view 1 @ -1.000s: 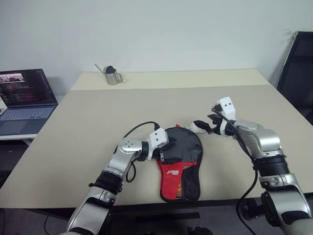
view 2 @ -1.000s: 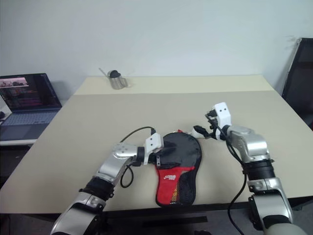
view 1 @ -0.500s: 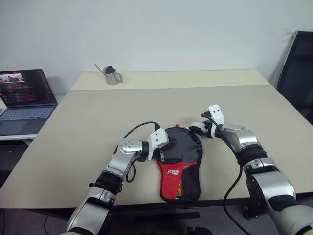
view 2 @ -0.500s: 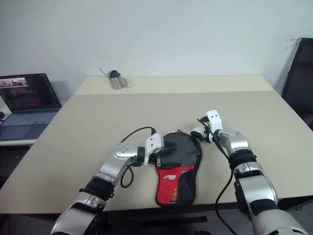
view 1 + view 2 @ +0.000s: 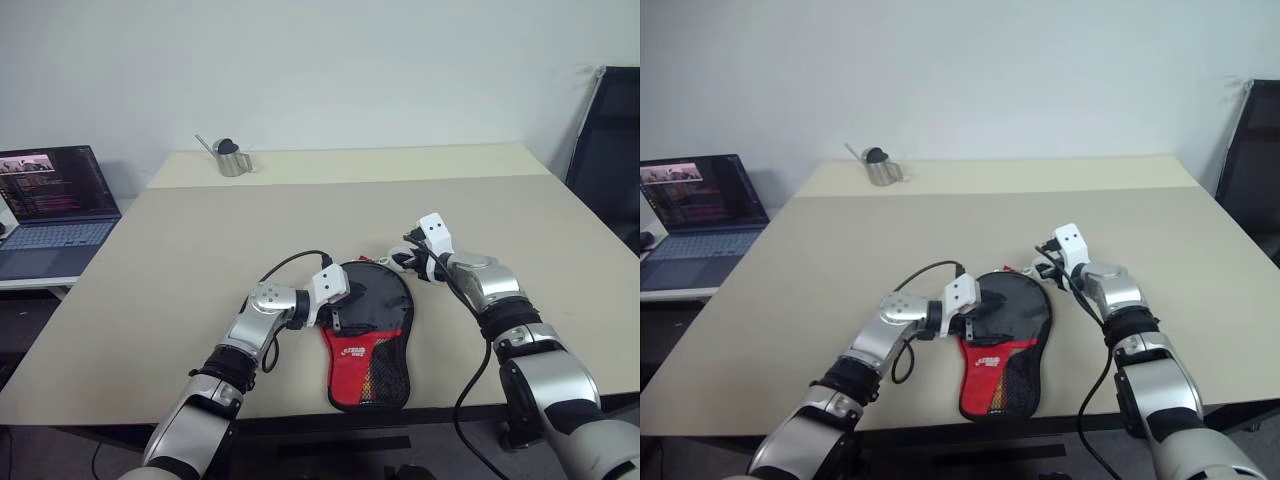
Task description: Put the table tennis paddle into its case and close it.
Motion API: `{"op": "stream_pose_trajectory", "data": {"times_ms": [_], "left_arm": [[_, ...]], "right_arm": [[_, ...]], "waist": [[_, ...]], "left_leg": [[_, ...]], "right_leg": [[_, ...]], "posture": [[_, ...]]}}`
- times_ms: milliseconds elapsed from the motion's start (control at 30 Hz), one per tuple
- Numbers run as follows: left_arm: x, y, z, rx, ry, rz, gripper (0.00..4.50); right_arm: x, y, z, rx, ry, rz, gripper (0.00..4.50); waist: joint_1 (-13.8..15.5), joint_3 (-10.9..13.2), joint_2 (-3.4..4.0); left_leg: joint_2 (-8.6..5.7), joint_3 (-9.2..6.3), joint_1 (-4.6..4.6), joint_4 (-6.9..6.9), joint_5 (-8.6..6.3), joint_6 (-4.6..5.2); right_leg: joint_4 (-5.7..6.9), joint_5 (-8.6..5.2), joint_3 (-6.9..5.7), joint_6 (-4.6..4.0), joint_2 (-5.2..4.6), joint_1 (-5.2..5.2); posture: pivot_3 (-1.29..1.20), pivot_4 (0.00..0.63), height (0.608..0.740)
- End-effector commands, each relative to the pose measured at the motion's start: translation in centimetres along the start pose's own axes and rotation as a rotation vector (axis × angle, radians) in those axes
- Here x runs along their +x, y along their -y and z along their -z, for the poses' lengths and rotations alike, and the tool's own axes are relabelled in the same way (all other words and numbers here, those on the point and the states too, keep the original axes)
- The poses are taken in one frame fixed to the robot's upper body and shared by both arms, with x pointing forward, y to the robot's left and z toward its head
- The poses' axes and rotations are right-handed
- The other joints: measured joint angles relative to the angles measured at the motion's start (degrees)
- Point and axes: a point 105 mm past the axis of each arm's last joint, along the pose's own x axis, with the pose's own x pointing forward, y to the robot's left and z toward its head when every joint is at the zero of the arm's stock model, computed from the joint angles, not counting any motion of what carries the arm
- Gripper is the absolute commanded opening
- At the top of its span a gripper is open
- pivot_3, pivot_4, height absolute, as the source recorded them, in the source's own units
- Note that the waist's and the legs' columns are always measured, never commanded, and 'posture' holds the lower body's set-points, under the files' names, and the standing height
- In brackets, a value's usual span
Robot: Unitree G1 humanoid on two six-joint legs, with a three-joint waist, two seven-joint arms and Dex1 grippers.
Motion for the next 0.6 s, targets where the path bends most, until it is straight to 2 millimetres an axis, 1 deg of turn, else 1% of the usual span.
{"op": "stream_pose_trajectory", "data": {"times_ms": [33, 167, 267, 367, 500, 600], "left_arm": [[0.1, 2.1, 4.2, -0.091, -0.129, 0.050, 4.50], [0.3, 2.3, 4.5, -0.101, -0.135, 0.057, 4.50], [0.6, 2.5, 4.5, -0.103, -0.136, 0.065, 4.50], [0.9, 2.7, 4.4, -0.105, -0.134, 0.079, 4.50], [1.1, 2.8, 4.4, -0.108, -0.136, 0.089, 4.50], [1.4, 2.8, 4.3, -0.106, -0.140, 0.096, 4.50]], "right_arm": [[-0.9, 0.4, -1.2, -0.054, 0.029, 0.019, 0.52], [-2.3, 1.6, -0.3, -0.063, -0.001, 0.058, 0.52], [-3.8, 2.7, 0.8, -0.062, -0.039, 0.094, 0.52], [-5.4, 3.3, 2.0, -0.061, -0.075, 0.109, 0.52], [-8.1, 3.2, 2.5, -0.071, -0.100, 0.105, 0.52], [-10.6, 2.5, 2.3, -0.094, -0.114, 0.073, 0.52]], "waist": [[-0.01, -0.11, 0.05], [0.14, -0.20, 0.12], [0.43, -0.25, 0.13], [0.96, -0.31, 0.19], [1.40, -0.33, 0.21], [1.46, -0.33, 0.22]], "left_leg": [[0.00, 0.01, 0.04, 0.00, -0.01, 0.01], [0.00, -0.01, 0.14, -0.01, -0.09, 0.17], [-0.01, -0.02, 0.14, 0.00, -0.09, 0.18], [-0.01, -0.03, 0.17, 0.00, -0.10, 0.18], [0.00, -0.09, 0.21, -0.01, -0.11, 0.20], [-0.02, -0.14, 0.51, -0.09, -0.15, 0.26]], "right_leg": [[0.03, 0.00, 0.01, 0.00, 0.00, 0.02], [0.07, 0.00, 0.00, 0.00, 0.01, 0.12], [0.04, 0.00, -0.01, 0.00, 0.01, 0.16], [-0.02, 0.00, -0.04, 0.01, 0.01, 0.23], [-0.12, -0.01, -0.12, 0.02, 0.01, 0.38], [-0.35, -0.04, -0.19, 0.07, -0.01, 0.81]], "posture": [[0.00, 0.150, 0.740], [0.00, 0.150, 0.740], [0.00, 0.150, 0.740], [0.00, 0.150, 0.740], [0.00, 0.150, 0.740], [0.00, 0.150, 0.740]]}}
